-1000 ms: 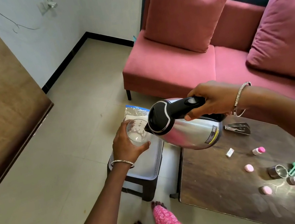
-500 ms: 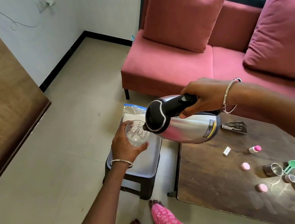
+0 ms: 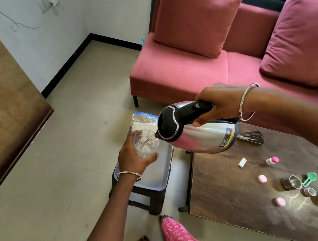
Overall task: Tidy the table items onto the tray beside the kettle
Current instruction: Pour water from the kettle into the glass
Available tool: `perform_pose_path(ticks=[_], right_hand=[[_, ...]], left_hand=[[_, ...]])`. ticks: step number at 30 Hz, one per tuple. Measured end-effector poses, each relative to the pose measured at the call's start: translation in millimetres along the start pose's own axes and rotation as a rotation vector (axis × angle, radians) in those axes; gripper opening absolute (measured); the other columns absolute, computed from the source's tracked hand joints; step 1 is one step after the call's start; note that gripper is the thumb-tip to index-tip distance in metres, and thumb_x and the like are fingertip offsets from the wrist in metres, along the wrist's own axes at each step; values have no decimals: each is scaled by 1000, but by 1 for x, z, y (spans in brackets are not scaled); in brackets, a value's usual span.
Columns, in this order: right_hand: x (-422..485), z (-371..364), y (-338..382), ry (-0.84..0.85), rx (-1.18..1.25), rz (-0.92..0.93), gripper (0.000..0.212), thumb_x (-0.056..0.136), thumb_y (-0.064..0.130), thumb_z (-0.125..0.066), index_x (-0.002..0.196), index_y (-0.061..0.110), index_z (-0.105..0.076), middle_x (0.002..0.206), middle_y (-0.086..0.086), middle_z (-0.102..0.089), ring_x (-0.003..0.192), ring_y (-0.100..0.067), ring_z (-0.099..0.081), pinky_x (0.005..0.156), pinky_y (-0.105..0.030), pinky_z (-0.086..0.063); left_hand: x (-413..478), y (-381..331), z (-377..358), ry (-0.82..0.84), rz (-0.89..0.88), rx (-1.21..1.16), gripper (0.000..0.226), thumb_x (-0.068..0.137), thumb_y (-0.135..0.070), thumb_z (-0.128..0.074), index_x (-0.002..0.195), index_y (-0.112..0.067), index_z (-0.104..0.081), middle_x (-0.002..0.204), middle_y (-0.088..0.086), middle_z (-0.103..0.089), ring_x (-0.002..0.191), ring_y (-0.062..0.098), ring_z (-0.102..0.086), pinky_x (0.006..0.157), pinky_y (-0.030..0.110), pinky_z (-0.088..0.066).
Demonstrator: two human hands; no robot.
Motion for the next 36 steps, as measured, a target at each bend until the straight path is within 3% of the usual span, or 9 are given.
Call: perform_pose_path(ticks=[9,16,26,36], right_hand=[[1,-7,-4,-6,-5,9,46,76,56,-74,81,13,-59,60,4,-49,62,-24,-45,58,-31,-32],[3,-14,-7,4,-15,17,52,72,61,-74,65,20,-43,59,4,-47,61,-24,-44,60,-34,-36],[5,-20,-14,11,-9,3,55,67,67,-74,75,18,-52,63,3,-52,69,-29,-52,69,-42,-50],[5,-19,-15,7,-17,2,53,68,66,-75,74,18,-52,62,4,-51,68,-28,-51,68,-41,-50]], left_hand=[[-1,0,-1,2,7,2,89,47,-41,-93,122,-26,-48,118,-4,-65,101,16,-63,79,22,-52],[-1,3,-6,15,22,-15,90,47,-40,-94,123,-26,-48,120,-2,-65,104,19,-64,80,24,-53],[-2,9,-11,28,30,-6,90,46,-42,-94,122,-28,-47,119,-2,-65,102,19,-64,79,21,-51],[-3,14,-14,20,41,-15,90,46,-41,-94,122,-26,-48,120,-1,-64,105,20,-63,81,25,-53]])
Point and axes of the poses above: each hand's wrist, its own x-axis towards the middle knuckle, its own z-axis out of the back of the hand, y = z × x, the point moved 3 cm from there along x, towards the middle knuckle
